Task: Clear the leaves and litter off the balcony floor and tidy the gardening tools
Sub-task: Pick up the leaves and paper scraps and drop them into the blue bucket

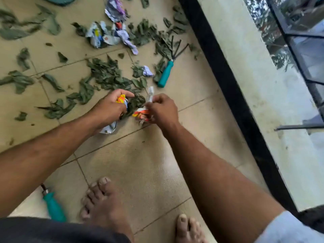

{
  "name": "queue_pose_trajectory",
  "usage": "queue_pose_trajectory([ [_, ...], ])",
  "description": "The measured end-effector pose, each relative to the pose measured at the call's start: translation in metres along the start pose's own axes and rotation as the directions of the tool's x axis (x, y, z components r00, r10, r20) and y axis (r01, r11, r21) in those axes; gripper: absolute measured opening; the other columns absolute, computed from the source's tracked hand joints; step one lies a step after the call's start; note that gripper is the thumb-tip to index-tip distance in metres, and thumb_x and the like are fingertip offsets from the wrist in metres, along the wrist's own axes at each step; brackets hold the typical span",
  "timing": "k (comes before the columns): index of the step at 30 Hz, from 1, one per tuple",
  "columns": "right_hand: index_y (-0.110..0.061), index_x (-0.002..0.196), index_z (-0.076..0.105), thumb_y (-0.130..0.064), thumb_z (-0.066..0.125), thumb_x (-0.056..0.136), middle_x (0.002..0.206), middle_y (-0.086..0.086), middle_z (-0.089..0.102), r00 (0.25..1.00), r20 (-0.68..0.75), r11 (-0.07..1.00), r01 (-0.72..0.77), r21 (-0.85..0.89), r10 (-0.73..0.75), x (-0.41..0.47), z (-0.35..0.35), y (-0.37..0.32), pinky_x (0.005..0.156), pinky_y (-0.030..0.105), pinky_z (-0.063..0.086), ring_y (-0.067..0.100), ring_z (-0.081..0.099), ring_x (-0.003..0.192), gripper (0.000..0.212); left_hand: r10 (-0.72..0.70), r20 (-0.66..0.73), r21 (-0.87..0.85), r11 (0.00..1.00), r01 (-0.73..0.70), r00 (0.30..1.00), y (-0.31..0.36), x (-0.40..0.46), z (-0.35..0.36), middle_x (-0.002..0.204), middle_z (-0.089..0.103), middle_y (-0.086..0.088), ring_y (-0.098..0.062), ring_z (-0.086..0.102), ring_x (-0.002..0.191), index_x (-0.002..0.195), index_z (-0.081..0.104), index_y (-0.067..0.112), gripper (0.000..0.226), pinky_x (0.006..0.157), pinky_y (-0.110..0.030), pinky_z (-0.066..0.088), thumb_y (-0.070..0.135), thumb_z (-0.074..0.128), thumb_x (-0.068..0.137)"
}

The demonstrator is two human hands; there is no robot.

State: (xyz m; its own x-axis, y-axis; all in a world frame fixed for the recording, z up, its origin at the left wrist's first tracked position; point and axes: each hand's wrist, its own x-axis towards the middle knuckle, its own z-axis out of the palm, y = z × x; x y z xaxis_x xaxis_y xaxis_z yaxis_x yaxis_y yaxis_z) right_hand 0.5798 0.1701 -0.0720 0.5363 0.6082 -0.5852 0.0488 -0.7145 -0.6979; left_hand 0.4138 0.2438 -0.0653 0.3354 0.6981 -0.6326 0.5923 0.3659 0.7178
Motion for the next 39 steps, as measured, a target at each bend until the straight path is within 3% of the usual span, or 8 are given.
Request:
queue_pose_trajectory([
  [3, -0.027, 0.092, 0.067, -0.033, 0.072, 0.088, 0.079, -0.009, 0.073, 0.980, -0.196, 0.997, 0.002, -0.074, -0.017, 0.003, -0.026, 0.005, 0.066, 0.035, 0.061, 0.008, 0.073, 0.066, 0.009, -0.036, -0.037, -0.073, 0.997, 0.033, 0.999, -0.016, -0.008, -0.019, 0.089, 0.062, 0.000, -0.015, 0.046, 0.065, 0.119, 0.069, 0.039, 0.052, 0.059, -0.030, 0.035, -0.002, 0.054, 0.090],
  [7, -0.026, 0.116, 0.066, -0.037, 0.058, 0.092, 0.108, 0.003, 0.075, 0.917, -0.398, 0.934, -0.128, -0.334, -0.016, 0.017, -0.038, 0.018, 0.085, 0.036, 0.054, 0.026, 0.070, 0.100, 0.027, -0.096, -0.080, -0.119, 0.989, 0.086, 0.992, -0.036, -0.016, -0.035, 0.100, 0.066, 0.000, -0.017, 0.051, 0.074, 0.121, 0.069, 0.036, 0.051, 0.066, -0.031, 0.038, -0.003, 0.054, 0.091],
  [16, -0.025, 0.126, 0.068, -0.036, 0.059, 0.099, 0.116, 0.004, 0.075, 0.969, 0.081, 0.884, 0.248, -0.397, -0.235, 0.021, 0.076, -0.041, 0.089, 0.032, 0.051, 0.026, 0.069, 0.107, 0.031, -0.141, -0.130, -0.210, 0.971, 0.112, 0.981, -0.036, -0.010, -0.048, 0.099, 0.067, -0.001, -0.020, 0.055, 0.079, 0.118, 0.066, 0.044, 0.055, 0.071, -0.036, 0.040, 0.000, 0.053, 0.088],
  [19, -0.026, 0.131, 0.070, -0.038, 0.061, 0.101, 0.117, 0.000, 0.077, 0.954, -0.007, 0.881, 0.276, -0.384, -0.301, 0.037, 0.060, -0.056, 0.089, 0.027, 0.053, 0.020, 0.072, 0.102, 0.034, -0.134, -0.145, -0.239, 0.966, 0.096, 0.980, -0.036, -0.012, -0.060, 0.114, 0.070, -0.002, -0.024, 0.060, 0.091, 0.121, 0.065, 0.044, 0.056, 0.075, -0.038, 0.044, -0.001, 0.055, 0.090],
  [23, -0.030, 0.132, 0.071, -0.046, 0.062, 0.102, 0.099, -0.010, 0.075, 0.970, -0.112, 0.893, 0.150, -0.424, -0.216, 0.064, 0.009, -0.052, 0.062, 0.019, 0.047, 0.004, 0.067, 0.072, 0.036, -0.115, -0.177, -0.257, 0.964, 0.067, 0.977, -0.043, -0.017, -0.072, 0.121, 0.068, 0.002, -0.027, 0.064, 0.101, 0.119, 0.066, 0.043, 0.054, 0.078, -0.040, 0.047, -0.002, 0.057, 0.091],
  [31, -0.030, 0.135, 0.068, -0.031, 0.058, 0.100, 0.103, -0.001, 0.072, 0.904, -0.380, 0.887, -0.002, -0.462, -0.195, 0.067, -0.038, -0.017, 0.074, 0.034, 0.055, 0.017, 0.066, 0.079, 0.036, -0.212, -0.398, -0.351, 0.934, 0.066, 0.892, -0.059, -0.033, -0.093, 0.110, 0.064, 0.005, -0.023, 0.055, 0.089, 0.132, 0.062, 0.037, 0.049, 0.075, -0.040, 0.042, 0.004, 0.054, 0.097],
  [35, -0.023, 0.126, 0.053, -0.028, 0.057, 0.102, 0.110, -0.001, 0.062, 0.944, -0.270, 0.894, 0.053, -0.446, -0.191, 0.044, 0.018, -0.017, 0.071, 0.033, 0.045, 0.018, 0.059, 0.082, 0.025, -0.286, -0.408, -0.410, 0.906, 0.106, 0.867, -0.063, -0.041, -0.092, 0.114, 0.066, 0.000, -0.019, 0.055, 0.086, 0.132, 0.059, 0.038, 0.049, 0.072, -0.035, 0.041, 0.004, 0.054, 0.097],
  [39, -0.026, 0.116, 0.050, -0.028, 0.061, 0.102, 0.102, -0.004, 0.066, 0.964, 0.045, 0.888, 0.260, -0.379, -0.262, 0.035, 0.086, -0.052, 0.056, 0.030, 0.047, 0.010, 0.063, 0.072, 0.018, -0.360, -0.349, -0.473, 0.864, 0.169, 0.865, -0.073, -0.054, -0.089, 0.115, 0.071, -0.012, -0.022, 0.059, 0.094, 0.132, 0.063, 0.034, 0.050, 0.081, -0.039, 0.043, 0.006, 0.060, 0.090],
])
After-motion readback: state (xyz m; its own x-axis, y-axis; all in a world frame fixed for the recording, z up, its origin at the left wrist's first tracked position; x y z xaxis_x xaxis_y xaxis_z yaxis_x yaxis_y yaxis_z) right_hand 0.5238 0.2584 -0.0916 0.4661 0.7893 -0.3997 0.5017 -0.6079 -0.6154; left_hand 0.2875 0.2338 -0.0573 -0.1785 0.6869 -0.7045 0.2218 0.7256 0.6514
